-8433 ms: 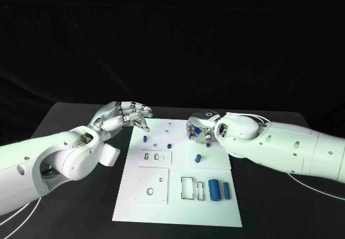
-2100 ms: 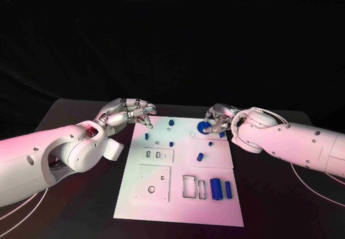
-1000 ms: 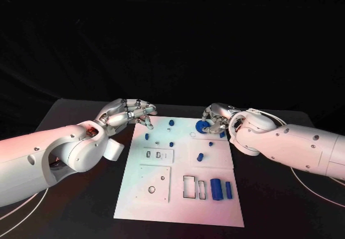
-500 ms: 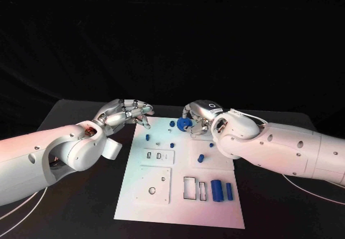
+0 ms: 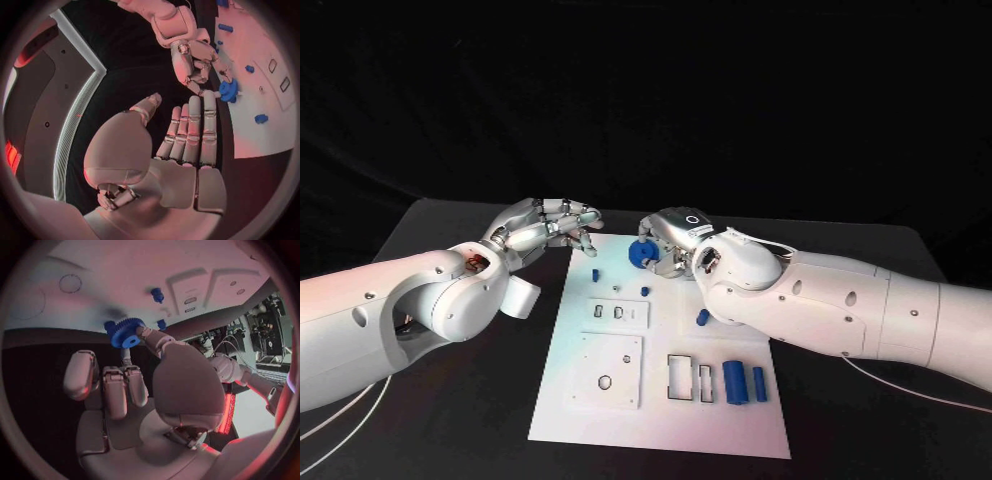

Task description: Assemble the parts on the task board

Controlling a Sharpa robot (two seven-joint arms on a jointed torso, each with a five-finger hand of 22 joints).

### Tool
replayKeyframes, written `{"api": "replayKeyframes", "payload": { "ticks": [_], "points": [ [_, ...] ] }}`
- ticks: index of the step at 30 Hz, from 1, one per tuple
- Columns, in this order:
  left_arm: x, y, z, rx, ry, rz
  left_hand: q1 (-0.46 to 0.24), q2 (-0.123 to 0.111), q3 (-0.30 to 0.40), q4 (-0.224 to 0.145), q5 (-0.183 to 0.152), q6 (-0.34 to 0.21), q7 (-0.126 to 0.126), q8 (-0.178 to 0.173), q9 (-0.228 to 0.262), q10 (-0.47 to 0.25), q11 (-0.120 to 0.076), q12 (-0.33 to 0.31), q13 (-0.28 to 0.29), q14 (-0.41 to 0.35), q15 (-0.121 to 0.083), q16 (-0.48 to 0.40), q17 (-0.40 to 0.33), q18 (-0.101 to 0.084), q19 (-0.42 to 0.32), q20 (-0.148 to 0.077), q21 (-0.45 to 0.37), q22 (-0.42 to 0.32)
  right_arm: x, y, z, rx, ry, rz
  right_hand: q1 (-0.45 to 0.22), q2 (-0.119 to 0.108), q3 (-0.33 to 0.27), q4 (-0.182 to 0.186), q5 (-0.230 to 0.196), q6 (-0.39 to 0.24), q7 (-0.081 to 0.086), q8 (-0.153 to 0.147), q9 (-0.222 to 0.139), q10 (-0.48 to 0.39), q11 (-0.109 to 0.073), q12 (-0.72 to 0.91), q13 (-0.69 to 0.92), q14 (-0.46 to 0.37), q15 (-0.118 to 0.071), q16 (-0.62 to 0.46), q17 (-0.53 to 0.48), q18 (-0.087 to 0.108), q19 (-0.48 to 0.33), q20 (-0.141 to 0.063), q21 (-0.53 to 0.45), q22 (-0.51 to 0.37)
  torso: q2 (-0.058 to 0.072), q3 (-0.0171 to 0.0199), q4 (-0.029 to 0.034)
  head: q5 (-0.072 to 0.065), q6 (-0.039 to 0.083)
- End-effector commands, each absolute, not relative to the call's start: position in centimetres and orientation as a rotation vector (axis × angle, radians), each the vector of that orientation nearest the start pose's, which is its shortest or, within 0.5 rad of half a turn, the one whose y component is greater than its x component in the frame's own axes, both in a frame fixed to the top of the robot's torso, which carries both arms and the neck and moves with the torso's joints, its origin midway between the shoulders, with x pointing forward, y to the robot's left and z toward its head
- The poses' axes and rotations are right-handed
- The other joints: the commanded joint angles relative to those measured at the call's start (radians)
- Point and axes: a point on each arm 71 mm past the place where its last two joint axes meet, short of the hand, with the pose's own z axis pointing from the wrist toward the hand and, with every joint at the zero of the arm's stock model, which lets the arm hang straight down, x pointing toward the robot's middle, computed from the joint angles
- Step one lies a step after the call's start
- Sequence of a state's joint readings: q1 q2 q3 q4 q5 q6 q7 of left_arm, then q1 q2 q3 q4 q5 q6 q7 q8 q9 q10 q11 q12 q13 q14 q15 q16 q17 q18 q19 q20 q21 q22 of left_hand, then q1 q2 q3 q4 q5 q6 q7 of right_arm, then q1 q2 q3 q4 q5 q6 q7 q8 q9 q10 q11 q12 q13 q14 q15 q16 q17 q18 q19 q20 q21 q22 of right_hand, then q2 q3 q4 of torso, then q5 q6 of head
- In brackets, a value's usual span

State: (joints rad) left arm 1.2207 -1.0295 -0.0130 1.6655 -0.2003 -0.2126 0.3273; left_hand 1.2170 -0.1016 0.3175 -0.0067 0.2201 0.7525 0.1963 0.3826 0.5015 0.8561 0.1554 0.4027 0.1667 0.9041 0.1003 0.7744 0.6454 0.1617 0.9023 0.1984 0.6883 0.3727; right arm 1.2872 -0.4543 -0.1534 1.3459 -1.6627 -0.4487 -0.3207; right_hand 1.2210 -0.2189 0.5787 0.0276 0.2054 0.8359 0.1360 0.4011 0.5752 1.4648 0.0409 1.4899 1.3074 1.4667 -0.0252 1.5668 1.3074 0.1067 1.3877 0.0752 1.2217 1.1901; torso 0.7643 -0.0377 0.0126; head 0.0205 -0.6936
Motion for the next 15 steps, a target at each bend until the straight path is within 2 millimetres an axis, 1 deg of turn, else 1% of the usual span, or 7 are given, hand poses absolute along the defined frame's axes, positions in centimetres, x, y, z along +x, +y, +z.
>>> {"api": "replayKeyframes", "payload": {
  "ticks": [1, 2, 8, 10, 15],
  "points": [
    [46.2, 24.5, -14.6, -0.888, 1.511, -1.561, -0.004, 0.003, 0.0, 0.003, -0.004, -0.009, 0.005, -0.002, 0.001, -0.008, 0.002, 0.006, -0.001, -0.006, -0.003, 0.006, -0.001, 0.014, -0.007, -0.002, 0.005, 0.001, 50.2, -5.3, -17.6, -0.348, 1.458, 0.558, -0.011, -0.001, 0.006, 0.001, 0.006, 0.027, -0.023, -0.002, -0.001, 0.027, -0.008, 0.002, 0.151, 0.104, -0.009, 0.004, 0.263, -0.013, 0.0, -0.003, 0.001, 0.0, 0.001, 0.0007, -0.0021, 0.003, -0.001],
    [46.1, 24.4, -14.6, -0.888, 1.512, -1.562, -0.004, 0.003, 0.0, 0.003, -0.004, -0.009, 0.005, -0.002, 0.001, -0.008, 0.002, 0.006, -0.001, -0.006, -0.003, 0.006, -0.001, 0.014, -0.007, -0.002, 0.005, 0.001, 50.2, -5.2, -17.8, -0.349, 1.462, 0.559, -0.011, -0.001, 0.006, 0.001, 0.006, 0.027, -0.023, -0.002, -0.001, 0.027, -0.008, 0.002, 0.151, 0.104, -0.009, 0.004, 0.263, -0.013, 0.0, -0.003, 0.001, 0.0, 0.001, 0.0002, -0.002, 0.003, -0.002],
    [46.1, 24.4, -14.5, -0.887, 1.513, -1.565, -0.004, 0.003, 0.0, 0.003, -0.004, -0.009, 0.005, -0.002, 0.001, -0.008, 0.002, 0.006, -0.001, -0.006, -0.003, 0.006, -0.001, 0.014, -0.007, -0.002, 0.005, 0.001, 50.1, -4.8, -18.4, -0.353, 1.482, 0.56, -0.013, -0.002, 0.007, 0.001, 0.007, 0.025, -0.022, -0.005, -0.001, 0.026, -0.008, 0.002, 0.15, 0.104, -0.008, 0.004, 0.263, -0.013, 0.0, -0.003, 0.0, -0.001, 0.0, 0.0023, -0.002, 0.007, -0.007],
    [46.1, 24.4, -14.5, -0.887, 1.514, -1.565, -0.004, 0.003, 0.0, 0.003, -0.004, -0.009, 0.005, -0.002, 0.001, -0.008, 0.002, 0.006, -0.001, -0.006, -0.003, 0.006, -0.001, 0.014, -0.007, -0.002, 0.005, 0.001, 50.1, -4.7, -18.5, -0.353, 1.488, 0.559, -0.014, -0.003, 0.007, 0.001, 0.007, 0.025, -0.022, -0.006, -0.002, 0.025, -0.007, 0.001, 0.149, 0.104, -0.008, 0.004, 0.263, -0.012, -0.001, -0.003, -0.001, -0.002, 0.0, 0.0025, -0.0021, 0.008, -0.008],
    [46.1, 24.3, -14.5, -0.886, 1.515, -1.566, -0.004, 0.003, 0.0, 0.003, -0.004, -0.009, 0.005, -0.002, 0.001, -0.008, 0.002, 0.006, -0.001, -0.006, -0.003, 0.006, -0.001, 0.014, -0.007, -0.002, 0.005, 0.001, 50.1, -4.7, -18.9, -0.352, 1.496, 0.555, -0.015, -0.004, 0.007, 0.001, 0.007, 0.024, -0.022, -0.008, -0.002, 0.025, -0.007, 0.001, 0.149, 0.104, -0.008, 0.004, 0.263, -0.012, -0.002, -0.003, -0.002, -0.002, 0.0, 0.0029, -0.0031, 0.01, -0.007]
  ]
}}
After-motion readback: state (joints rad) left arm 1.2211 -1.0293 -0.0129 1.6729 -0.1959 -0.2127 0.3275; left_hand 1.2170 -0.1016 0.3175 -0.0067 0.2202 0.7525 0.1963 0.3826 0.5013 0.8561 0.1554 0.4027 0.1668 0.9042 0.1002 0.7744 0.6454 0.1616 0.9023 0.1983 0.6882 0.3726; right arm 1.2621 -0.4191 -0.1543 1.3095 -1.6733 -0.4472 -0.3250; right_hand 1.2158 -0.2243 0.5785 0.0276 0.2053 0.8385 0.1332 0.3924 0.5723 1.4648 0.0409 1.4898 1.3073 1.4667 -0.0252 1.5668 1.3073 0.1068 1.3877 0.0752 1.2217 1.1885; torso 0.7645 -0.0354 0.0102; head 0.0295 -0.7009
